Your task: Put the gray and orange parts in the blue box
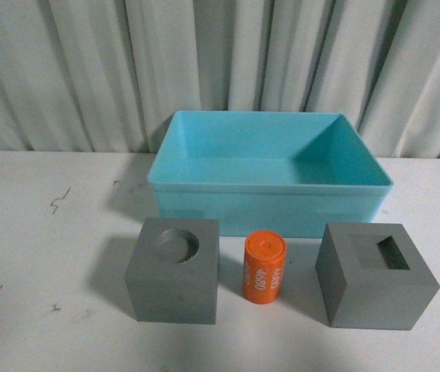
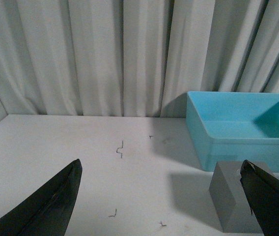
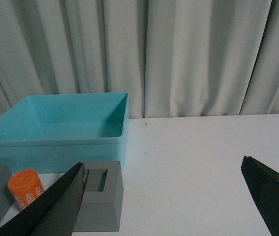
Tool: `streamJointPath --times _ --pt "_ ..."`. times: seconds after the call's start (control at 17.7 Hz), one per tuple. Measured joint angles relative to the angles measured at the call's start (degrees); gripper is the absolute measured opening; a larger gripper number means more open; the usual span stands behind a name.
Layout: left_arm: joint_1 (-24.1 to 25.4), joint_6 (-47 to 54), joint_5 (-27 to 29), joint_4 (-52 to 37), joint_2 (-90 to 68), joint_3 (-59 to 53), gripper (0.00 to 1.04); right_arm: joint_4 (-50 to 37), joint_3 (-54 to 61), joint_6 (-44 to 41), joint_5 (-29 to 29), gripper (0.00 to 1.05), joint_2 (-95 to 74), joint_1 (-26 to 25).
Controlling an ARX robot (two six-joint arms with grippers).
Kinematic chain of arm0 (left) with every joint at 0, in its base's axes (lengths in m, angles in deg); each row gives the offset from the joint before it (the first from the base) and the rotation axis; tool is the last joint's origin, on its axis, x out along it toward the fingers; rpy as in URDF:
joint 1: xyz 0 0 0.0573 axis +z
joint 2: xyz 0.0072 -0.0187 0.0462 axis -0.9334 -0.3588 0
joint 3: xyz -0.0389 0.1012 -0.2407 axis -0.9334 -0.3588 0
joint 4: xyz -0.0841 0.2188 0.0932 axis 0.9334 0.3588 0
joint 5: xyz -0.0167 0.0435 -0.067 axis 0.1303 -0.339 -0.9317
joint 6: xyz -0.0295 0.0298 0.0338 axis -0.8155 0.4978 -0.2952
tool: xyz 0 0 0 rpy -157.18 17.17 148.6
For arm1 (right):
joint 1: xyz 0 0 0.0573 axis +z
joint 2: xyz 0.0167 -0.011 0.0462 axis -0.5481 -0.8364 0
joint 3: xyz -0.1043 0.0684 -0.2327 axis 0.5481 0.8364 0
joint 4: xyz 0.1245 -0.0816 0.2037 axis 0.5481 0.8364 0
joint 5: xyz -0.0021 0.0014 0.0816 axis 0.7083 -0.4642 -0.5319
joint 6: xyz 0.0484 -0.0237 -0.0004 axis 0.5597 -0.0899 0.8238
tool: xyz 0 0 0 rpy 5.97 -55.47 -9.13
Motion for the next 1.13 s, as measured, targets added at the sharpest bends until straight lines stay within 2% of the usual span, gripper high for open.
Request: streamJointPath --times 0.06,0.11,0.17,0.23,0.34,0.68,0.85,1.13 --pt "0.00 0.00 0.00 0.02 0.00 0.00 0.98 2.49 -0.50 0.28 0.90 0.98 -0.61 0.20" --pt "0.00 0.00 0.00 0.02 0.00 0.00 0.98 11.10 -3.87 1.16 3.63 0.98 -4.66 0.87" --pt "0.00 0.00 0.00 0.04 0.00 0.00 0.98 15.74 -7.98 1.53 5.38 0.98 -14.36 -0.22" --pt "0.00 0.00 -0.02 -0.04 0.00 0.00 0.98 13.38 -11.10 1.42 3.78 0.98 -22.67 -2.49" --pt "0.00 0.00 -0.02 0.04 0.00 0.00 0.98 5.92 -17.33 -1.11 -3.19 0.98 -34.18 -2.99" --pt "0.00 0.00 0.00 0.02 0.00 0.00 0.98 1.55 -22.32 -7.02 -7.10 0.98 -47.82 -0.52" --pt "0.00 0.00 0.00 0.02 0.00 0.00 0.98 -6.78 -27.26 -7.98 -5.20 0.98 -64.11 0.81" --pt "0.00 0.00 0.00 0.02 0.00 0.00 0.98 -13.90 -30.12 -0.26 -0.92 0.98 -84.39 3.32"
